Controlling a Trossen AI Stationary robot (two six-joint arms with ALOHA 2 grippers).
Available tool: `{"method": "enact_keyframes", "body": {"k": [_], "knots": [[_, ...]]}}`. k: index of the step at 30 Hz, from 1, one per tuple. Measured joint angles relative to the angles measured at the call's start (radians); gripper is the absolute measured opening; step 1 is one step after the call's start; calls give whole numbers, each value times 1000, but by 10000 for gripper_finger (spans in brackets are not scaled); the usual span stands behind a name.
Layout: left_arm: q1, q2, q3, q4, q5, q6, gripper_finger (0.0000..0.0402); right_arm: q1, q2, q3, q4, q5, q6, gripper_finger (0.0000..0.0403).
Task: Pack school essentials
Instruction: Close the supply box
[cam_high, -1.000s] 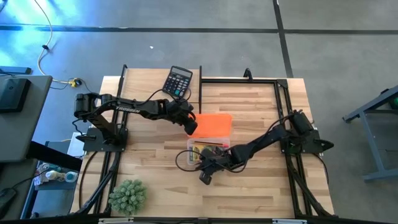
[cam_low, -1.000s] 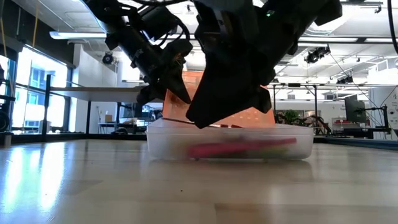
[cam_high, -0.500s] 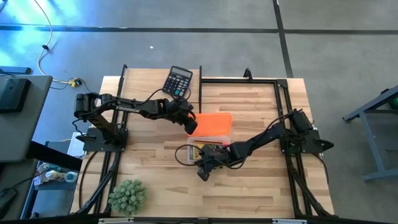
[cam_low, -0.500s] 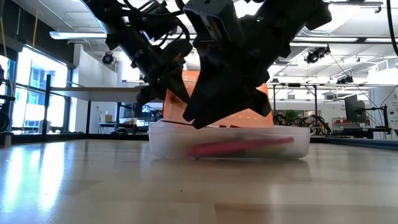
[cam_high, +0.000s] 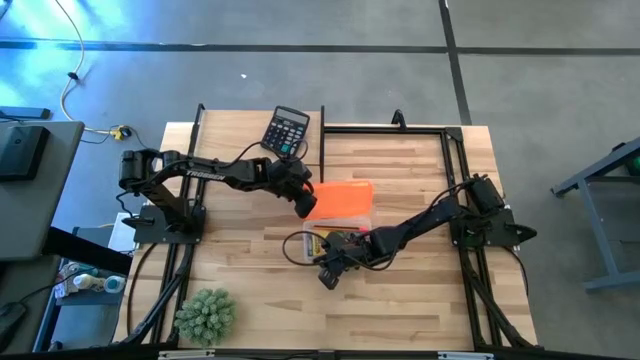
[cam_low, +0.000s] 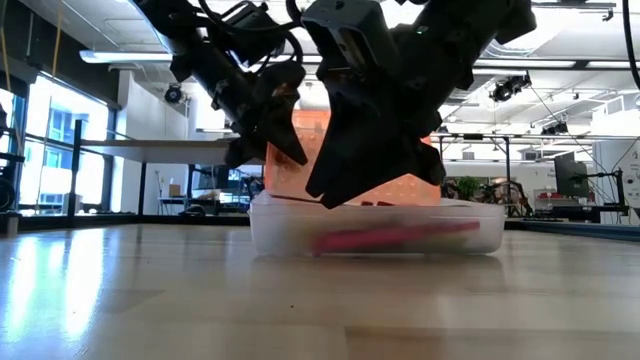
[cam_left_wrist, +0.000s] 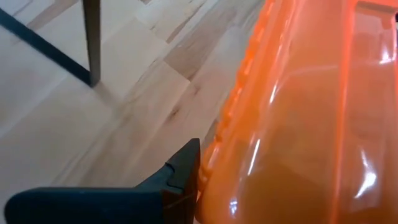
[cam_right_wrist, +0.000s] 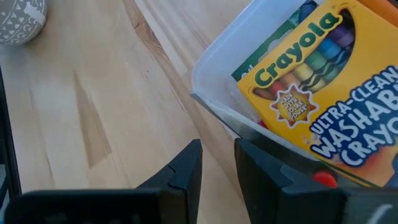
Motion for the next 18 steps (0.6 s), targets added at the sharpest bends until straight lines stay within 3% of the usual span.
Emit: {"method": "enact_keyframes", "body": {"k": [10, 18], "knots": [[-1, -1, 0, 1, 51, 16, 82, -2, 0, 0, -4, -22, 9, 89], [-3, -1, 0, 0, 67, 39, 128, -3, 0, 0, -9, -20, 9, 89]]}}
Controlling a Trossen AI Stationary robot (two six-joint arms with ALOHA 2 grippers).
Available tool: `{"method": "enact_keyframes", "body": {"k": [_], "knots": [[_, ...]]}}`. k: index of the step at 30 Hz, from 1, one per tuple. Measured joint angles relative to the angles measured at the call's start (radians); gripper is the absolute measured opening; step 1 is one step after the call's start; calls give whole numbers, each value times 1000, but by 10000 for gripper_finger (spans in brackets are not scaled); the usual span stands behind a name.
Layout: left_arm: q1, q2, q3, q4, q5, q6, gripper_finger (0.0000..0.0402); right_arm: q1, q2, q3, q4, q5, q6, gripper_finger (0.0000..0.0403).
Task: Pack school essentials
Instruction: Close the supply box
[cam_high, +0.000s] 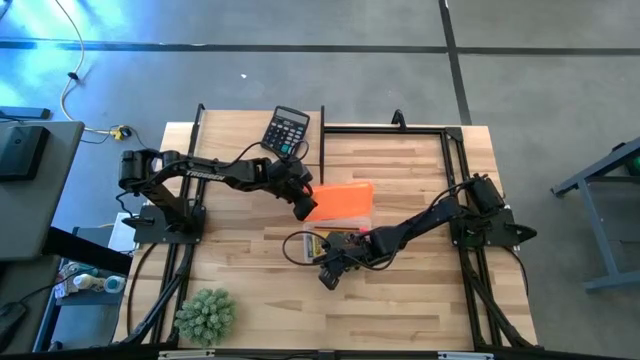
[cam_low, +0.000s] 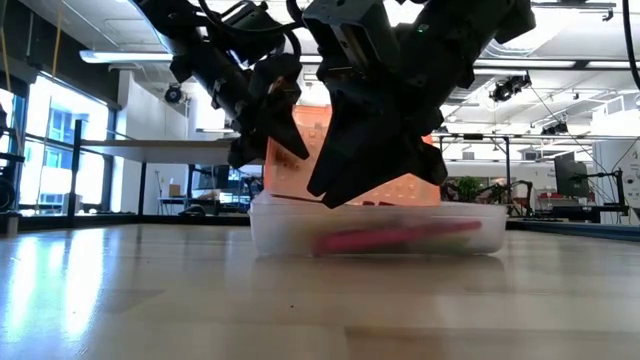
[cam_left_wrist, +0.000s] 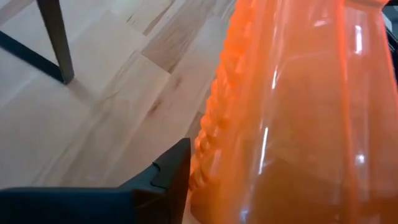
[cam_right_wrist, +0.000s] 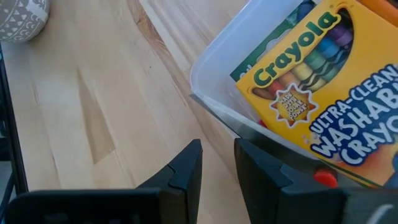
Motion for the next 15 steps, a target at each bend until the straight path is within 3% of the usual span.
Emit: {"method": "enact_keyframes", "body": {"k": [15], "knots": [[-1, 0, 0, -2, 10, -35, 164, 0, 1, 0, -4, 1, 2, 89]]}}
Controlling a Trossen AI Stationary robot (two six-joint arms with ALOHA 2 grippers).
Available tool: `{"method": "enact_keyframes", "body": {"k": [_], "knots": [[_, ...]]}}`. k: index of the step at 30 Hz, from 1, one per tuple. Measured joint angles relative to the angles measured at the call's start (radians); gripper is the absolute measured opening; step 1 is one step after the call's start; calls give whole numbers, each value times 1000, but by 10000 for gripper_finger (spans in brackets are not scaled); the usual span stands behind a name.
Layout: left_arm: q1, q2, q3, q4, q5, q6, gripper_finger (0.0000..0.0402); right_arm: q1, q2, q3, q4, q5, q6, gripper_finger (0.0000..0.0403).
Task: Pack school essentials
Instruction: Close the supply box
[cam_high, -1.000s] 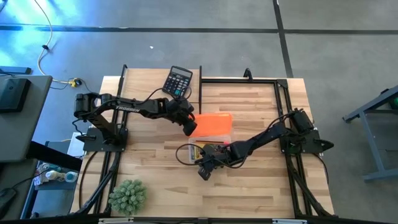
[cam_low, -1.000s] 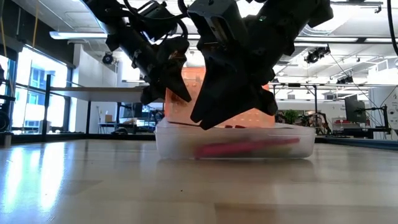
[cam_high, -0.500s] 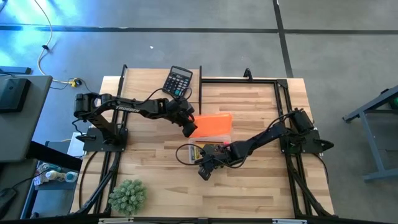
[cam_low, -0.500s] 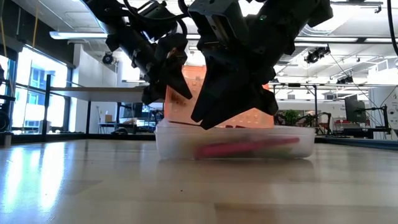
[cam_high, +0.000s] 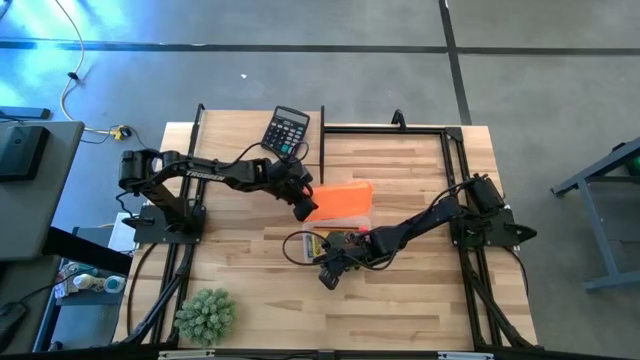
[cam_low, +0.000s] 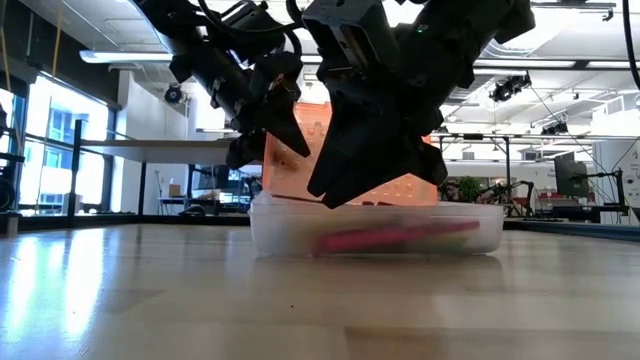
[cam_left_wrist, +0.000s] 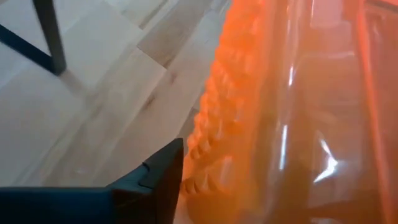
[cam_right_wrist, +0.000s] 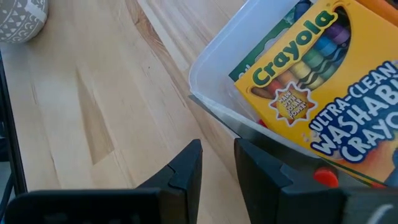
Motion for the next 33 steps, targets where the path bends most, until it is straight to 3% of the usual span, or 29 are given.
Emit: {"method": "enact_keyframes", "body": {"k": [11, 33], "knots": [[25, 0, 0, 2, 129, 19, 234, -1, 1, -1, -9, 1, 18, 89], [48, -35, 0, -12, 185, 79, 237, -4, 7, -6, -32, 12, 69, 89]]}}
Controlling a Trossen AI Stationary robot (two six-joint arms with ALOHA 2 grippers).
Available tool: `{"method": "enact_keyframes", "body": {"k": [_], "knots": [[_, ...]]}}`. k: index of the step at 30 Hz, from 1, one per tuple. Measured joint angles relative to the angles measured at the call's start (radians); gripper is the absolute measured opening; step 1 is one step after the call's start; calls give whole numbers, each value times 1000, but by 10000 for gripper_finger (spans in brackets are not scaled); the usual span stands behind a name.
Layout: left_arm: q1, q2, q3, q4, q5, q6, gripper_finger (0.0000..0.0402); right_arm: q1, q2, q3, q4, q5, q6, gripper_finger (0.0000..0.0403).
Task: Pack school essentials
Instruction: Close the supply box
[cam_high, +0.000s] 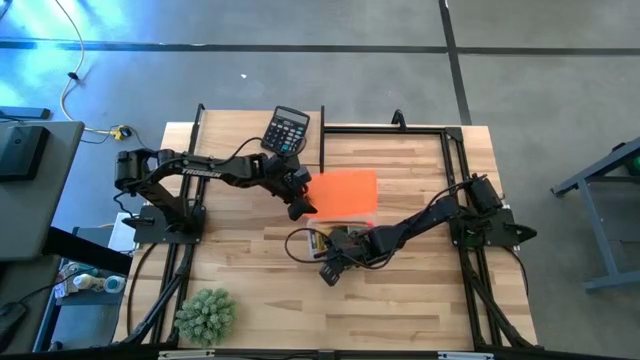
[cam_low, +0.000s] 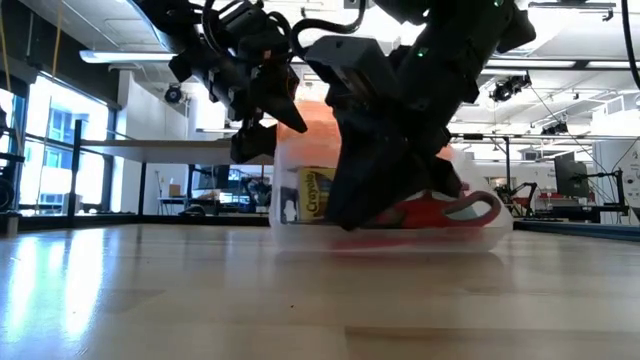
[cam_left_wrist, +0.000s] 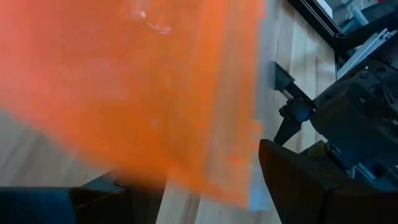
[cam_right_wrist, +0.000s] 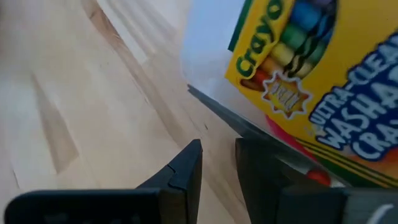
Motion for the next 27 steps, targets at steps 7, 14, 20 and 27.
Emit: {"method": "enact_keyframes", "body": {"k": [7, 14, 20, 27], "knots": [[1, 0, 0, 0, -16, 3, 237, 0, -1, 0, 3, -5, 0, 89], [2, 0, 0, -23, -76, 4, 237, 0, -2, 2, 5, -8, 2, 89], [2, 0, 0, -117, -171, 38, 237, -14, -5, 4, 10, -31, 0, 89], [0, 0, 0, -152, -189, 60, 237, -38, -6, 5, 13, -74, 34, 89]]}}
